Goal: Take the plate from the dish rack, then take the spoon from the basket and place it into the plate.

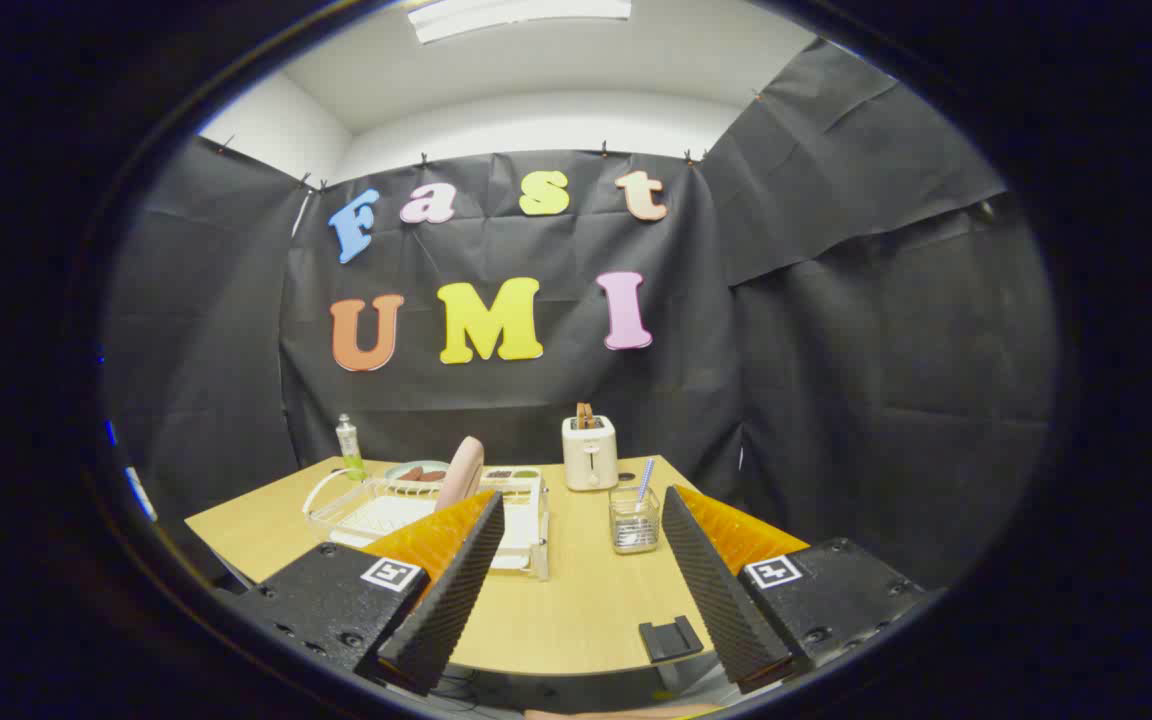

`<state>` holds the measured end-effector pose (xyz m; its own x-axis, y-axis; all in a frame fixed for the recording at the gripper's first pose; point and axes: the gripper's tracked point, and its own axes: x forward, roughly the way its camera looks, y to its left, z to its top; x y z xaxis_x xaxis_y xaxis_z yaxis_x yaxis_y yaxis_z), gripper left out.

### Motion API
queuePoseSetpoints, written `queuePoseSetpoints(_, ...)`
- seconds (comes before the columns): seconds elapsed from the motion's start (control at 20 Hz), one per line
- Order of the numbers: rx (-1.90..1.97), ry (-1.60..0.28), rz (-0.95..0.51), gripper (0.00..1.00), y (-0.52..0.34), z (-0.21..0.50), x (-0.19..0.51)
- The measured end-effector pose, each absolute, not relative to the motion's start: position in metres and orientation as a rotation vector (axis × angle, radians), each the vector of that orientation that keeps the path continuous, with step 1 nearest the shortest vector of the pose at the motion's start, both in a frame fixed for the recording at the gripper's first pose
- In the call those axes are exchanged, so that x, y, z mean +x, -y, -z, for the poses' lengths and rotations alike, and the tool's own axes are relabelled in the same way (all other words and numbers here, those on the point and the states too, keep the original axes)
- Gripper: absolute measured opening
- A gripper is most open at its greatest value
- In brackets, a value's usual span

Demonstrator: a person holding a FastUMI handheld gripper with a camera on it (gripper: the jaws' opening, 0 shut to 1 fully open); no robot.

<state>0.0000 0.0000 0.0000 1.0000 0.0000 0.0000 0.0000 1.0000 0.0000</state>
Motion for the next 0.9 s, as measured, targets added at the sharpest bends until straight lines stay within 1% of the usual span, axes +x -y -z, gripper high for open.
queuePoseSetpoints(0.45,-0.017,-0.004,-0.025,1.00,-0.008,0.005,0.000)
queuePoseSetpoints(0.9,-0.003,-0.022,-0.030,1.00,-0.016,0.006,0.017)
